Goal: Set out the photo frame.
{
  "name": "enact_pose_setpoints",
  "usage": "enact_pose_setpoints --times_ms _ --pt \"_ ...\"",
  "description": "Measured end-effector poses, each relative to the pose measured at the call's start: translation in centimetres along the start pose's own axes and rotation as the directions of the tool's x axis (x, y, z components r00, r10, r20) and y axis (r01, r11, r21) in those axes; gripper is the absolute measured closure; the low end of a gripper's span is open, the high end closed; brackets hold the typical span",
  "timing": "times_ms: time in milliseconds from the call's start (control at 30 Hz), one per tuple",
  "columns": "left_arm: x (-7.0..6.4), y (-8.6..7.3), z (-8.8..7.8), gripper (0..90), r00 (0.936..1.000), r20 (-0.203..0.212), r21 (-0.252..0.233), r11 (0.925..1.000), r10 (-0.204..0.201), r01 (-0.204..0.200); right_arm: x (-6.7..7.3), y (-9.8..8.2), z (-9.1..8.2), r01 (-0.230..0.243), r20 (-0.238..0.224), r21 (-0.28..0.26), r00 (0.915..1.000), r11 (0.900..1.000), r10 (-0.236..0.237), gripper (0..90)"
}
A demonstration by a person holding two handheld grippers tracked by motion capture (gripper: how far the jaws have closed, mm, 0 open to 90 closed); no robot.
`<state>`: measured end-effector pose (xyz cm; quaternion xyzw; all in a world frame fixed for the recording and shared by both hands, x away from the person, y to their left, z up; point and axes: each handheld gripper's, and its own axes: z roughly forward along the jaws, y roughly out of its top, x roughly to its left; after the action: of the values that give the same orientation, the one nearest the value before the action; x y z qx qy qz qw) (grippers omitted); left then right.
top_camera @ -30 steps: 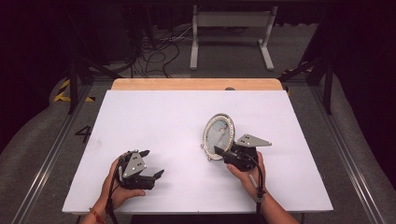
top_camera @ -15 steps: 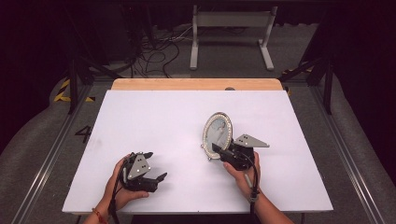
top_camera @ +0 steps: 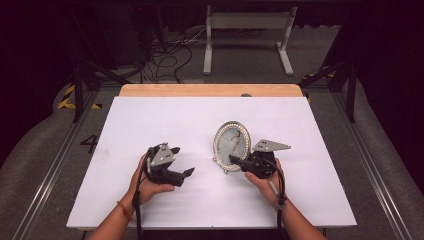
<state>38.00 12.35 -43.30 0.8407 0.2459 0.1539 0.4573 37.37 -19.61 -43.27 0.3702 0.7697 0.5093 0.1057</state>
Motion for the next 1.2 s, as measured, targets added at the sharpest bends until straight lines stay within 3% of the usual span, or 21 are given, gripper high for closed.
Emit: enact_pose_setpoints --times_ms 67,167,267,333,500,533,600,700,800,833,967,1033,1133,1200 --pt "0.4 1.0 1.5 15.1 0.9994 0.033 0.008 0.9999 -0.009 0.009 0.0 0.0 -0.2 -0.003 0.013 0.0 0.9999 1.0 0.003 59.8" --pt "0.7 2.1 3.5 13.5 0.9986 0.052 0.015 0.9998 0.009 -0.01 0.3 -0.2 -1.0 0.011 0.04 0.0 0.9992 1.0 -0.011 57.3" --pt "1.0 2.8 5.0 13.7 0.9982 0.057 0.01 0.9998 0.017 -0.018 0.8 -0.4 -2.2 0.033 0.049 -0.011 0.9983 0.999 -0.033 59.5" --pt "1.3 3.3 6.1 12.8 0.9969 0.078 0.014 0.9999 0.007 -0.008 1.0 -0.5 -2.9 0.042 0.059 -0.034 0.9975 0.999 -0.04 65.6" --pt "1.3 3.8 7.2 15.4 0.9971 0.069 0.012 0.9994 0.031 -0.032 1.2 -0.7 -3.0 0.045 0.079 -0.042 0.996 0.998 -0.042 73.5" --pt "1.5 3.9 7.7 15.4 0.9966 0.078 0.032 0.9991 0.027 -0.03 1.2 -0.7 -2.9 0.046 0.083 -0.043 0.9957 0.998 -0.042 73.5" --pt "2.0 4.4 8.3 15.6 0.9941 0.107 -0.002 0.9999 -0.016 0.016 1.2 -0.8 -2.9 0.064 0.08 -0.045 0.995 0.997 -0.06 73.3" --pt "2.2 4.5 8.5 17.9 0.9934 0.115 -0.03 0.9995 -0.002 0.006 1.2 -0.6 -2.9 0.088 0.086 -0.03 0.9927 0.996 -0.085 73.1" --pt "2.0 4.4 9.4 17.8 0.98 0.194 -0.027 0.9989 0.044 -0.039 1.3 -0.6 -2.9 0.089 0.09 -0.027 0.9922 0.996 -0.086 73.1" --pt "1.9 4.2 9.8 17.9 0.9705 0.235 -0.02 0.9986 0.053 -0.05 1.3 -0.6 -2.9 0.088 0.09 -0.03 0.9923 0.996 -0.085 73.1" --pt "1.5 4.1 10.5 18.5 0.9481 0.311 -0.015 0.9979 0.065 -0.063 1.4 -0.7 -2.9 0.083 0.095 -0.028 0.9922 0.996 -0.08 73.0" --pt "1.2 4.2 10.6 18.7 0.9444 0.322 -0.01 0.9976 0.068 -0.069 1.3 -0.7 -2.9 0.082 0.092 -0.027 0.9927 0.996 -0.079 73.1" --pt "1.2 4.2 10.3 21.2 0.9503 0.305 0.003 0.9979 0.061 -0.065 1.2 -0.6 -2.9 0.083 0.086 -0.026 0.993 0.996 -0.08 73.1" --pt "1.4 4.2 9.7 26.9 0.9492 0.31 0.012 0.9981 0.053 -0.06 1.0 -0.6 -2.9 0.074 0.091 -0.022 0.9933 0.997 -0.071 72.7"
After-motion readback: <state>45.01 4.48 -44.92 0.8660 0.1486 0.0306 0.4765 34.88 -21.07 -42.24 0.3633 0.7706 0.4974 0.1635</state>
